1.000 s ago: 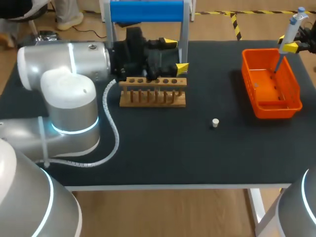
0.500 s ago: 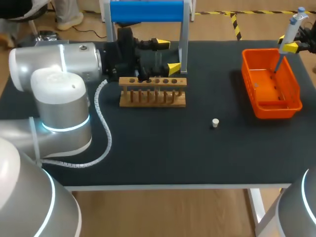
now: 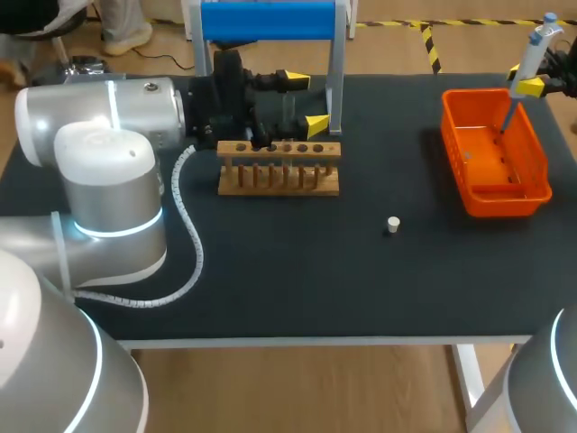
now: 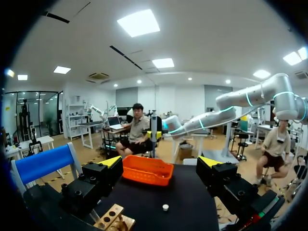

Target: Invert the test tube, pick up the pipette, mount the tip to pipette, aspirate from beaker and dispense into the tube, eject the tip, return the pipette, and cap with the stopper.

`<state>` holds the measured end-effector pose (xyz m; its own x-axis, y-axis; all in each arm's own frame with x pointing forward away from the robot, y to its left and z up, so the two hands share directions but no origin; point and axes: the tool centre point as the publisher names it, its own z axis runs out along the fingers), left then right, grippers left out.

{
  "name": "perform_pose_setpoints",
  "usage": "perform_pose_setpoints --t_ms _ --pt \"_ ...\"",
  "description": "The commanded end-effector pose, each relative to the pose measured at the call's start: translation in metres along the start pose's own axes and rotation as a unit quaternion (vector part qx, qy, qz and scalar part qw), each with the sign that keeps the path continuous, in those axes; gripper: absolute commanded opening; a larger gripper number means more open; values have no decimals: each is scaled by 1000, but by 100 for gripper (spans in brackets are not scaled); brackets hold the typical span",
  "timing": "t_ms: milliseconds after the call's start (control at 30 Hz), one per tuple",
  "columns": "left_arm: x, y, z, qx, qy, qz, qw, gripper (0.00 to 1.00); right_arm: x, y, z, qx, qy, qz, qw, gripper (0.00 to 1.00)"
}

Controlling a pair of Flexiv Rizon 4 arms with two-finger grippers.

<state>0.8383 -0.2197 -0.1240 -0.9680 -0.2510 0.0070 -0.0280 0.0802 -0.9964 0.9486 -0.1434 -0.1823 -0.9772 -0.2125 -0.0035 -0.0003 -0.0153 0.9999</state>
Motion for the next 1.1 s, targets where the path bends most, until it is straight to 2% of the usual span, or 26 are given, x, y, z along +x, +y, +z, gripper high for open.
perform_pose_setpoints --t_ms 33,333,833,967,1100 --pt "0 0 1 1 -1 0 1000 100 -1 1 -1 1 2 0 1000 0" --pt "0 0 1 1 -1 0 1000 100 -1 1 -1 1 2 0 1000 0" --pt "0 0 1 1 -1 0 1000 100 44 31 87 22 5 -14 1000 0" --pt "0 0 1 1 -1 0 1000 100 56 33 107 26 -3 -29 999 0" --pt "0 0 1 1 -1 0 1000 100 61 30 126 24 -10 -32 999 0"
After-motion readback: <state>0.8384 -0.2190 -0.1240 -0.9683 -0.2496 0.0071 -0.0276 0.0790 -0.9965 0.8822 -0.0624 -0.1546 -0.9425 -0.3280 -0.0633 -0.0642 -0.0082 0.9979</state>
